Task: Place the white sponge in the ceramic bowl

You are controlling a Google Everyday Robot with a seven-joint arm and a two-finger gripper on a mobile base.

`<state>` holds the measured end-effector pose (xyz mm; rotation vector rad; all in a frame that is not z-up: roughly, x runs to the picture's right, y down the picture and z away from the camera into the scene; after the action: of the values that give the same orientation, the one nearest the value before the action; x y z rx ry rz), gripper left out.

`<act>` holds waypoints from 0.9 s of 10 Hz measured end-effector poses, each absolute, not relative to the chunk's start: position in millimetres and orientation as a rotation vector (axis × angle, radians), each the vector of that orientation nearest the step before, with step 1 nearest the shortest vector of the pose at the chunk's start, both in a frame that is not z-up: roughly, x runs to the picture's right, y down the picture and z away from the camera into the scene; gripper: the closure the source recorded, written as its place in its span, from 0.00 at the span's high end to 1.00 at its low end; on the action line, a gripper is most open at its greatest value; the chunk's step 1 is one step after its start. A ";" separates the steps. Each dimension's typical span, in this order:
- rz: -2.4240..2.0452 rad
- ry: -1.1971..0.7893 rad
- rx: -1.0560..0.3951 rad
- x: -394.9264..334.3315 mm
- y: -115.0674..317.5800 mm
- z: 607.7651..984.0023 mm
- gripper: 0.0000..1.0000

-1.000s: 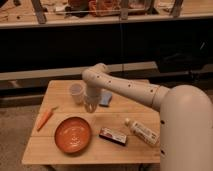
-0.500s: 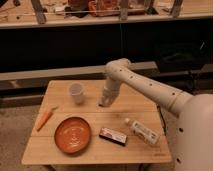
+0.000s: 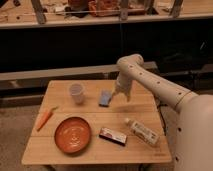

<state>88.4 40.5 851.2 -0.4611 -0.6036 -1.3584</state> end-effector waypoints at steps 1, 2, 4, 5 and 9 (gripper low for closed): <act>-1.389 -0.593 -0.460 85.1 31.1 860.4 0.80; -1.420 -0.583 -0.464 75.8 19.4 875.7 0.80; -1.433 -0.585 -0.467 62.8 4.9 901.7 0.80; -1.422 -0.586 -0.467 61.9 2.6 909.3 0.80; -1.364 -0.603 -0.470 30.5 17.6 936.6 0.80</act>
<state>30.5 17.6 936.6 -0.4704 -0.6029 -1.3635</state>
